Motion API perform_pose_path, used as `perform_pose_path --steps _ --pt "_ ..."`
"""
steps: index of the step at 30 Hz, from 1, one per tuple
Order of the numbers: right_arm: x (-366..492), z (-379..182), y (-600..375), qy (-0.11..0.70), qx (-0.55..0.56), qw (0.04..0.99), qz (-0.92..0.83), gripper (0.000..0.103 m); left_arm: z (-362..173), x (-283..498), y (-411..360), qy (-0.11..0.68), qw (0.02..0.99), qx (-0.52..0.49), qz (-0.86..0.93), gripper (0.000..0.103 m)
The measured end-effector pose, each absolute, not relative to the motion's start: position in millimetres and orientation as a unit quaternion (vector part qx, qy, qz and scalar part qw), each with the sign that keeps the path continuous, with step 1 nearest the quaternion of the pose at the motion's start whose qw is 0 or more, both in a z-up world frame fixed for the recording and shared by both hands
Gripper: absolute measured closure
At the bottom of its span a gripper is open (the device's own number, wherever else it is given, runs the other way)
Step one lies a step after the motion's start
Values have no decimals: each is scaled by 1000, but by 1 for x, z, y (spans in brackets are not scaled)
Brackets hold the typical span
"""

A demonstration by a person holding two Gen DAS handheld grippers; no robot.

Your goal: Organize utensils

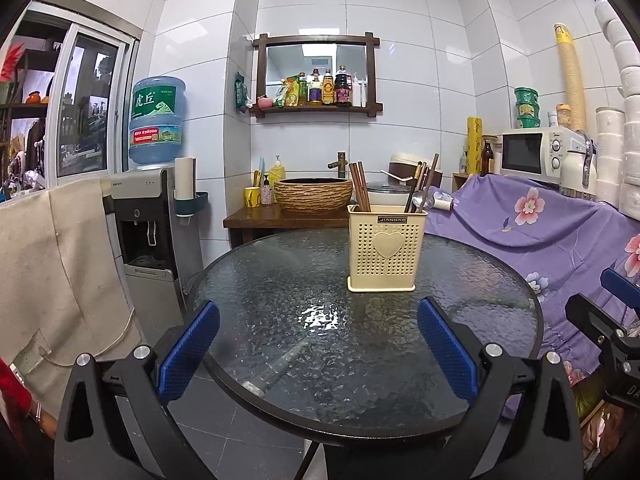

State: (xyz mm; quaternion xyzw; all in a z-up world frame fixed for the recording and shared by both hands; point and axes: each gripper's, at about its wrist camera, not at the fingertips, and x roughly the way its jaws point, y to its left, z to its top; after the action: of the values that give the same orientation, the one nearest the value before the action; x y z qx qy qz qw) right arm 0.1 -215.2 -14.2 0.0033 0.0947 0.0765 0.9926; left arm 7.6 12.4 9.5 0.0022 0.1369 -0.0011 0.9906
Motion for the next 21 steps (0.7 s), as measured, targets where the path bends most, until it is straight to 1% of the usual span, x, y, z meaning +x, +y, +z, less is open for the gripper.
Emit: perform_pose_path --steps 21 --pt "-1 -14 -211 93 0 992 79 6 8 9 20 147 989 -8 -4 6"
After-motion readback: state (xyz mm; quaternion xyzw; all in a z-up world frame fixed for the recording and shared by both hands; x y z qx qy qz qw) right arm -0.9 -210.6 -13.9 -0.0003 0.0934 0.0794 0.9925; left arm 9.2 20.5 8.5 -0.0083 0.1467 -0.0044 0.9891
